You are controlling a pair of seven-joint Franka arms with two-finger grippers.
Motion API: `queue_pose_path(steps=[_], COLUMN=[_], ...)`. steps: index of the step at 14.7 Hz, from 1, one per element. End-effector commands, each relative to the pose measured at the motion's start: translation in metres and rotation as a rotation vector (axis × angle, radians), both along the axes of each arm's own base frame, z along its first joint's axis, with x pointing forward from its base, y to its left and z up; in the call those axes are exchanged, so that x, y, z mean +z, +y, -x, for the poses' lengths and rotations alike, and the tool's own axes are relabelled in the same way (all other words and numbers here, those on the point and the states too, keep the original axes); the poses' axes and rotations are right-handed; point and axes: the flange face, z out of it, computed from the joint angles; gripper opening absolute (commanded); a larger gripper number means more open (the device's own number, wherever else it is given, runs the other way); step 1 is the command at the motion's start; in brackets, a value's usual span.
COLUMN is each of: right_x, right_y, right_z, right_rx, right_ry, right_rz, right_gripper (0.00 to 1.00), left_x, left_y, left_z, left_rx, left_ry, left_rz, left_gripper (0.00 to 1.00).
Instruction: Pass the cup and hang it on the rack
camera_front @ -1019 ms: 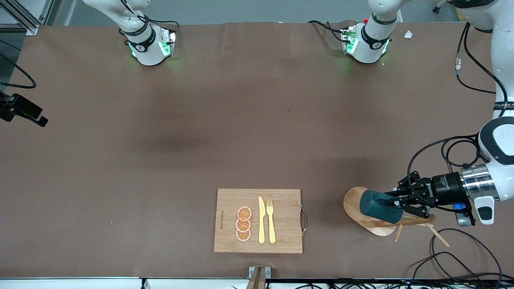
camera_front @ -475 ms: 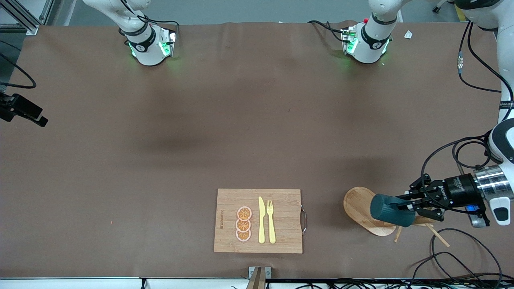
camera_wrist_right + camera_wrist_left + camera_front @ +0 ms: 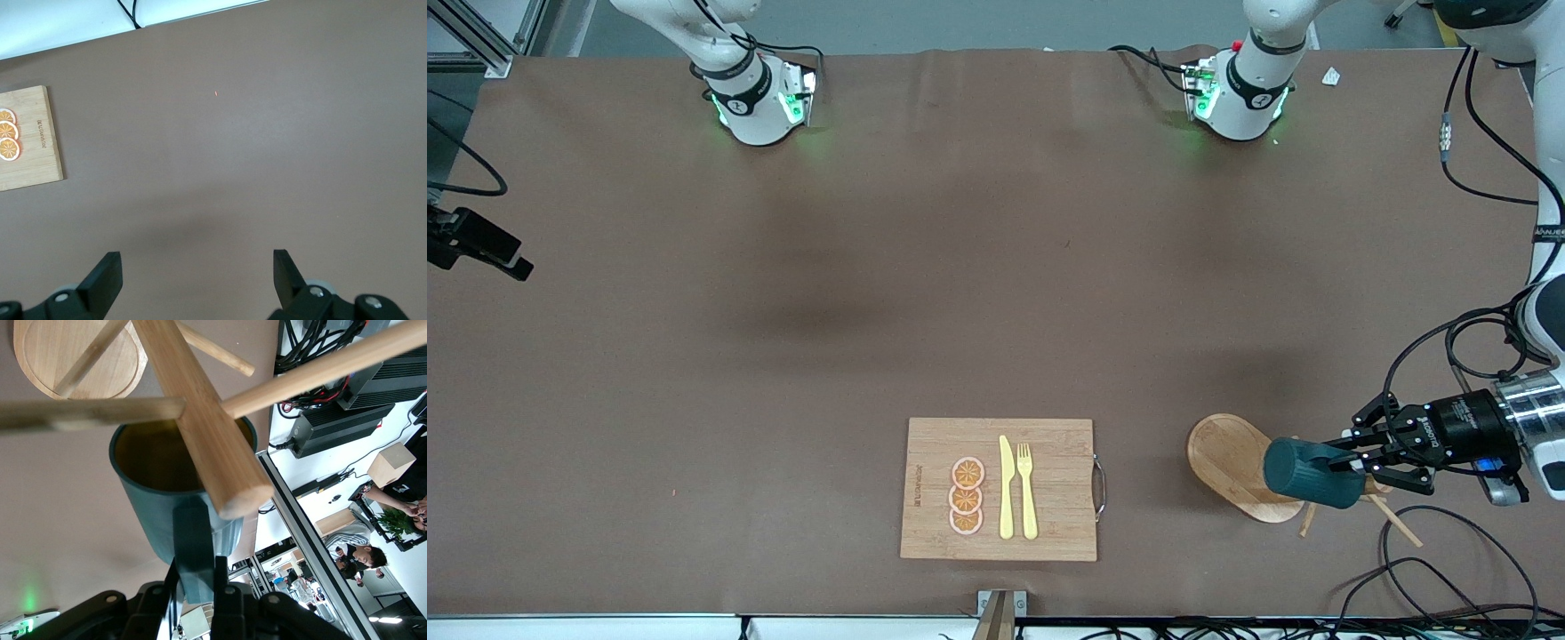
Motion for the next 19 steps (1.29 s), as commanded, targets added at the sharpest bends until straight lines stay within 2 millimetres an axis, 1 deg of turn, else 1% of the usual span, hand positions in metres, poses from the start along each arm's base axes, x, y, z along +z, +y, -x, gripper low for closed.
queue_pose_path(steps=[1, 3, 6, 7, 8, 9, 10, 11, 12, 16, 18, 19], right_x=[0.003, 0.003, 0.003, 0.003, 0.003, 0.003, 0.003, 0.003, 0.003, 0.003, 0.003, 0.003], right_y=[0.000, 0.000, 0.000, 0.000, 0.000, 0.000, 0.000, 0.000, 0.000, 0.000, 0.000, 0.000], right_z=[0.010, 0.010, 0.010, 0.010, 0.010, 0.010, 0.010, 0.010, 0.010, 0.010, 0.010, 0.010], right_rx=[0.004, 0.004, 0.004, 0.004, 0.004, 0.004, 0.004, 0.004, 0.004, 0.004, 0.004, 0.004], right_ry=[-0.010, -0.010, -0.010, -0.010, -0.010, -0.010, -0.010, -0.010, -0.010, -0.010, -0.010, -0.010], right_rz=[-0.012, -0.012, -0.012, -0.012, -0.012, -0.012, -0.012, -0.012, -0.012, -0.012, -0.012, -0.012], right_gripper=[1.00, 1.00, 1.00, 1.00, 1.00, 1.00, 1.00, 1.00, 1.00, 1.00, 1.00, 1.00], left_x=[-0.001, -0.006, -0.012, -0.013, -0.015, -0.015, -0.015, -0.014, -0.012, -0.004, 0.007, 0.015], left_y=[0.000, 0.006, 0.008, 0.009, 0.007, 0.008, 0.004, 0.003, 0.003, -0.003, -0.004, -0.008], left_z=[-0.001, -0.001, -0.001, -0.001, -0.001, -0.002, -0.002, -0.002, -0.002, -0.002, -0.001, 0.000], left_rx=[-0.006, 0.001, 0.003, 0.002, -0.002, -0.002, -0.009, -0.009, -0.006, -0.013, -0.014, -0.019], left_ry=[-0.016, -0.013, -0.006, -0.007, -0.009, -0.010, -0.012, -0.016, -0.023, -0.031, -0.040, -0.050], left_rz=[0.023, 0.015, 0.016, 0.016, 0.017, 0.018, 0.017, 0.015, 0.012, 0.011, 0.003, 0.000], left_gripper=[0.02, 0.03, 0.07, 0.10, 0.17, 0.35, 0.58, 0.95, 1.00, 1.00, 1.00, 1.00])
